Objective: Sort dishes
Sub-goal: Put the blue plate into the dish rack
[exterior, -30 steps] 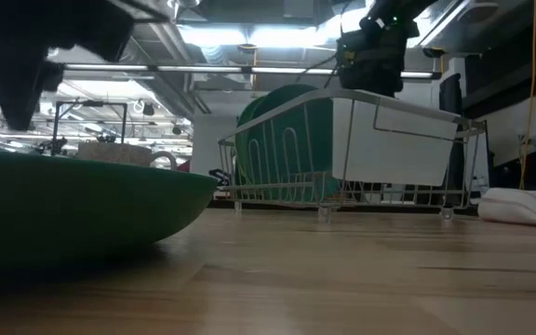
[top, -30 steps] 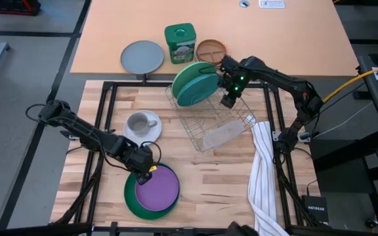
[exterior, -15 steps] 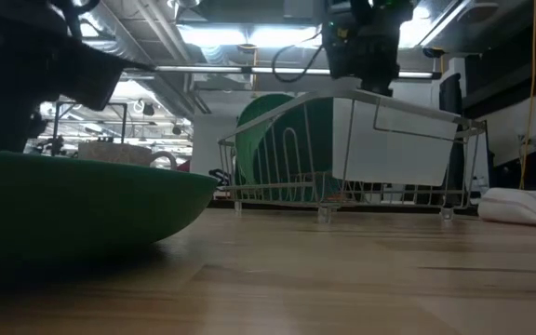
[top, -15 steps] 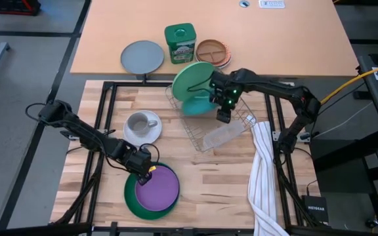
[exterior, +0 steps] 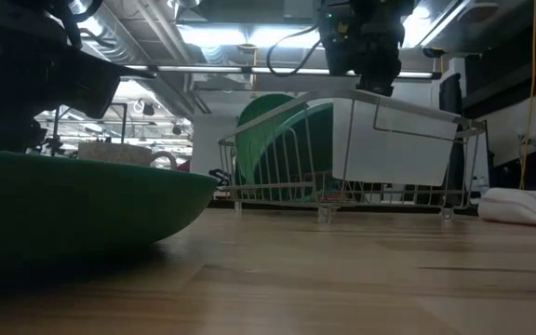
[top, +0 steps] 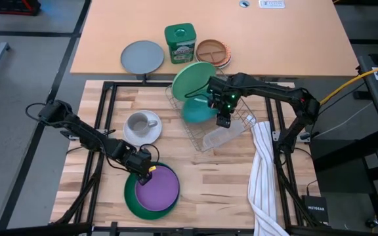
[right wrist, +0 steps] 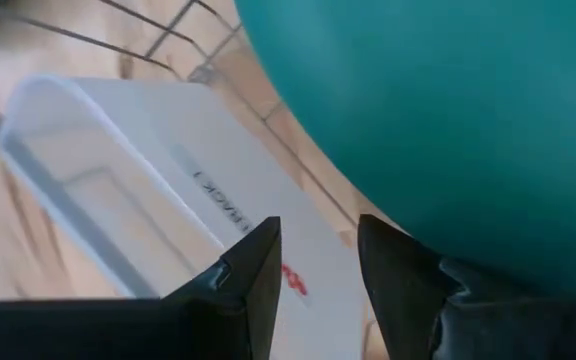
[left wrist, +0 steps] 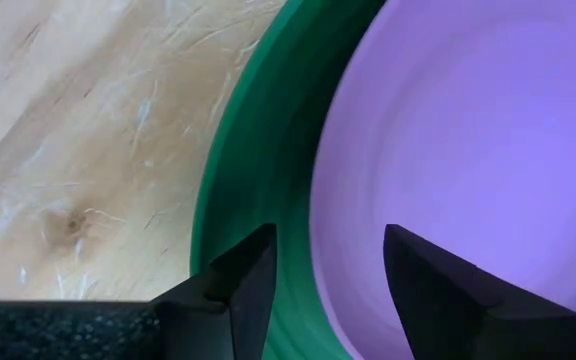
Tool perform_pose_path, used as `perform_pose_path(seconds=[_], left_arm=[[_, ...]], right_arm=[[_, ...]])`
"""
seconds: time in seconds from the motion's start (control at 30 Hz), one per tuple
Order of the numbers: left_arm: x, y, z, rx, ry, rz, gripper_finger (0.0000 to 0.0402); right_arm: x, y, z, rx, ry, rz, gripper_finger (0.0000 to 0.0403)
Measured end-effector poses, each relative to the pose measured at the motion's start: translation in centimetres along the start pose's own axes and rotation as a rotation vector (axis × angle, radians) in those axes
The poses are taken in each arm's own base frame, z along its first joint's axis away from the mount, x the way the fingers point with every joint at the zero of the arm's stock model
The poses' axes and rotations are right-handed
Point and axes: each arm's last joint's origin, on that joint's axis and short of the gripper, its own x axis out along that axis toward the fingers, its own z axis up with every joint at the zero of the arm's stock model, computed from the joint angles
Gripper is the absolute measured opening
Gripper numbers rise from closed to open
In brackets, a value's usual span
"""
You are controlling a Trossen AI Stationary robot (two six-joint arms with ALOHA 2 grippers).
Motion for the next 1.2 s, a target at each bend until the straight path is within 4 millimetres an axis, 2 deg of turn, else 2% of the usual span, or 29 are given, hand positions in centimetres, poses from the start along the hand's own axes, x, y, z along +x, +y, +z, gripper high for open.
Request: perform_pose_path(seconds=[0.27, 0.43, 0.73, 0.93, 1.2], left_arm=[[0.0, 0.0, 0.0, 0.001, 0.000, 0.000, 0.0172], [0.0, 0.0, 0.0, 0.001, -0.001, -0.001, 0.0172], [0.0, 0.0, 0.0, 0.001, -0.001, -0.001, 0.0172], [0.0, 0.0, 0.0, 0.001, -0.002, -0.001, 0.0172], [0.0, 0.0, 0.0, 0.021, -0.009, 0.002, 0.0172]], right_arm=[[-0.2, -0.3, 1.0, 0.036, -0.102, -0.089, 0.0138], [-1.1, -0.4, 2.2, 0.054, -0.216, -0.141, 0.0138], [-3.5, -1.1, 4.2, 0.070, -0.422, -0.403, 0.0138], [-4.5, -3.4, 5.0, 0.095, -0.545, -0.451, 0.0138], [-4.6, -7.8, 5.3, 0.184, -0.598, -0.485, 0.0138]])
